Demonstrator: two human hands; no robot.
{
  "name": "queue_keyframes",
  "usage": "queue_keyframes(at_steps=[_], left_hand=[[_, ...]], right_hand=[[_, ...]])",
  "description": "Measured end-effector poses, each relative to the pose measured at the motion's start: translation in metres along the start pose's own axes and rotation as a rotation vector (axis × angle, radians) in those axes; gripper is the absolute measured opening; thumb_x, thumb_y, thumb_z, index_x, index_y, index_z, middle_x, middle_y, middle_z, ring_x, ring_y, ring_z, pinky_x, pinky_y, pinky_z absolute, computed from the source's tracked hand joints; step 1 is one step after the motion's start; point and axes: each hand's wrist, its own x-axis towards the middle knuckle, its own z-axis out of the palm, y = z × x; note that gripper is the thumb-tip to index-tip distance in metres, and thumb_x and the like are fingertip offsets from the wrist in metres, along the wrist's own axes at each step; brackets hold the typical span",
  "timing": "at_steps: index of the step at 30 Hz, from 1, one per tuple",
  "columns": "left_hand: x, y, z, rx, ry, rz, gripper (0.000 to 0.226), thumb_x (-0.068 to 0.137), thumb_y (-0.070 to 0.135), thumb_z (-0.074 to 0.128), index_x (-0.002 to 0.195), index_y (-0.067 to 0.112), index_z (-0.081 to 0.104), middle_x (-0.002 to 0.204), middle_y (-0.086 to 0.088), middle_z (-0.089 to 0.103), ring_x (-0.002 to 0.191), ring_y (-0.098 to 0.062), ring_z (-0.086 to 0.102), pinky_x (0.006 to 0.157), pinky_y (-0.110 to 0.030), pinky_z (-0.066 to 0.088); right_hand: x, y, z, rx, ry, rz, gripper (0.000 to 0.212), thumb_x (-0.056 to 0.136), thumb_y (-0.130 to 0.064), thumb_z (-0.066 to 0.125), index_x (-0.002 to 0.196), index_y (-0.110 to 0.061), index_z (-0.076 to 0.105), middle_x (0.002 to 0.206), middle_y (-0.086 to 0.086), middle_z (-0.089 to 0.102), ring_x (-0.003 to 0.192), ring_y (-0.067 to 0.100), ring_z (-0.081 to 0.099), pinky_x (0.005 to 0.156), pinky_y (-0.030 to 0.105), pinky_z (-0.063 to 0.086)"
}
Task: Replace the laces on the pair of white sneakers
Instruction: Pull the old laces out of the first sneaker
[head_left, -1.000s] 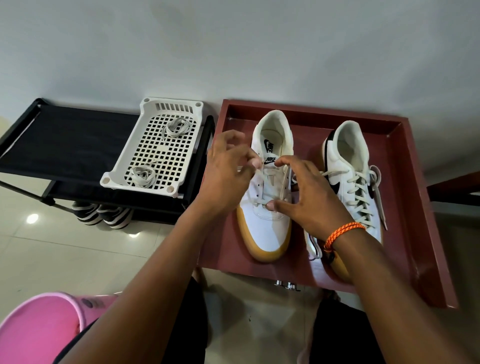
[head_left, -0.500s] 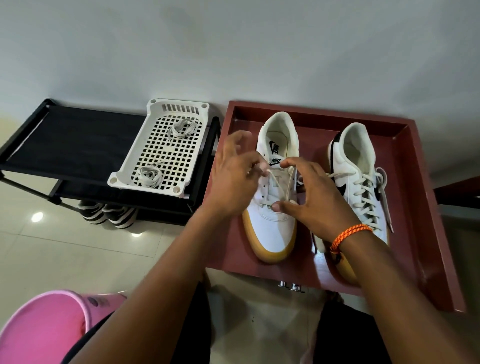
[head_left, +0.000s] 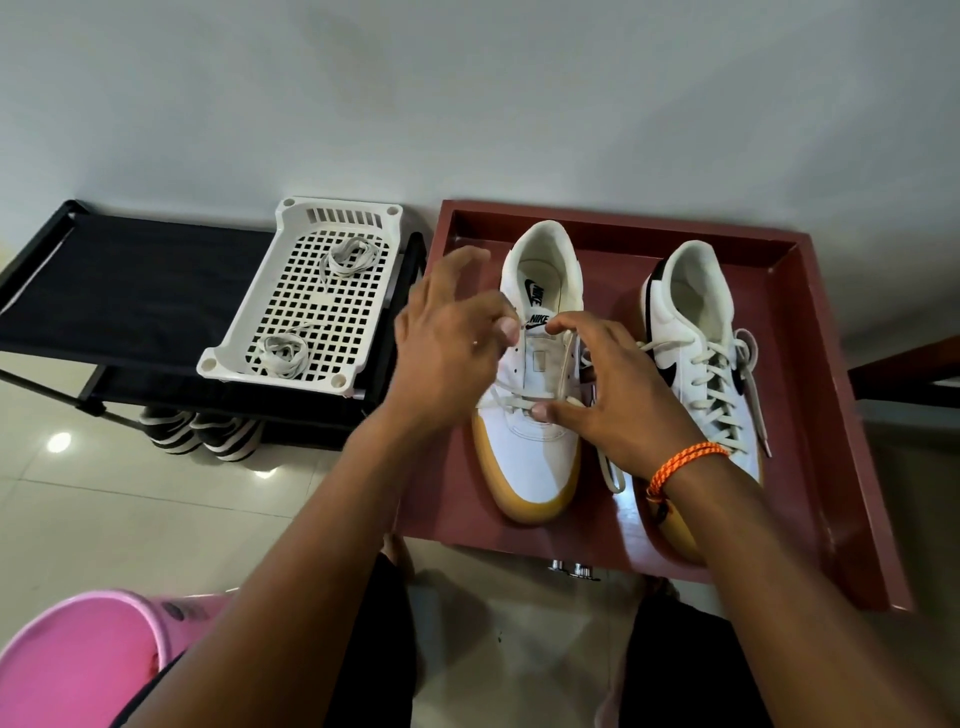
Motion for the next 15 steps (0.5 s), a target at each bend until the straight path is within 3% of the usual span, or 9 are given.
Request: queue_keyframes(at_steps=[2,5,7,11,15], left_hand=[[-0.002,-0.001,-0.004,0.019,-0.084,0.019,0.012,0.095,0.045,0.063,0.092,0.042,0.074,0.165,0.009,0.037,0.153,-0.032,0.028,0.117,-0.066,0.029],[-0.013,0.009,0.009,0.128,-0.323,0.072,0.011,0.100,0.043,0.067,0.102,0.041,0.078,0.178,0.009,0.009,0.163,-0.026,0.004,0.127,-0.061,0.010],[-0.017,0.014,0.017,0.170,-0.363,0.098,0.010,0.101,0.036,0.067,0.099,0.037,0.077,0.179,0.008,-0.002,0.164,-0.025,-0.003,0.128,-0.059,0.009],[-0.019,0.014,0.022,0.234,-0.344,0.132,0.008,0.101,0.029,0.065,0.095,0.028,0.071,0.176,0.005,0.005,0.159,-0.029,0.007,0.123,-0.062,0.016],[-0.014,0.014,0.019,0.194,-0.228,0.122,0.009,0.100,0.022,0.060,0.095,0.024,0.066,0.165,0.000,0.027,0.149,-0.030,0.026,0.117,-0.055,0.024]], right_hand=[[0.000,0.000,0.000,0.000,-0.001,0.000,0.081,0.077,-0.029,0.093,0.142,-0.042,0.047,0.143,-0.008,0.047,0.119,0.015,0.055,0.099,0.040,0.056],[0.000,-0.001,-0.001,0.005,0.011,-0.016,0.078,0.079,-0.028,0.091,0.142,-0.042,0.048,0.142,-0.009,0.047,0.118,0.013,0.056,0.096,0.037,0.056],[0.000,-0.001,0.000,0.002,0.013,-0.027,0.075,0.082,-0.027,0.089,0.143,-0.042,0.048,0.142,-0.010,0.048,0.113,0.012,0.058,0.092,0.032,0.056],[0.000,0.000,0.000,0.012,-0.003,-0.024,0.079,0.079,-0.028,0.091,0.144,-0.041,0.048,0.144,-0.009,0.048,0.117,0.005,0.052,0.086,0.010,0.043],[0.001,0.002,0.000,-0.006,-0.003,-0.011,0.084,0.076,-0.030,0.094,0.145,-0.040,0.047,0.145,-0.007,0.048,0.120,0.005,0.049,0.085,0.006,0.036]])
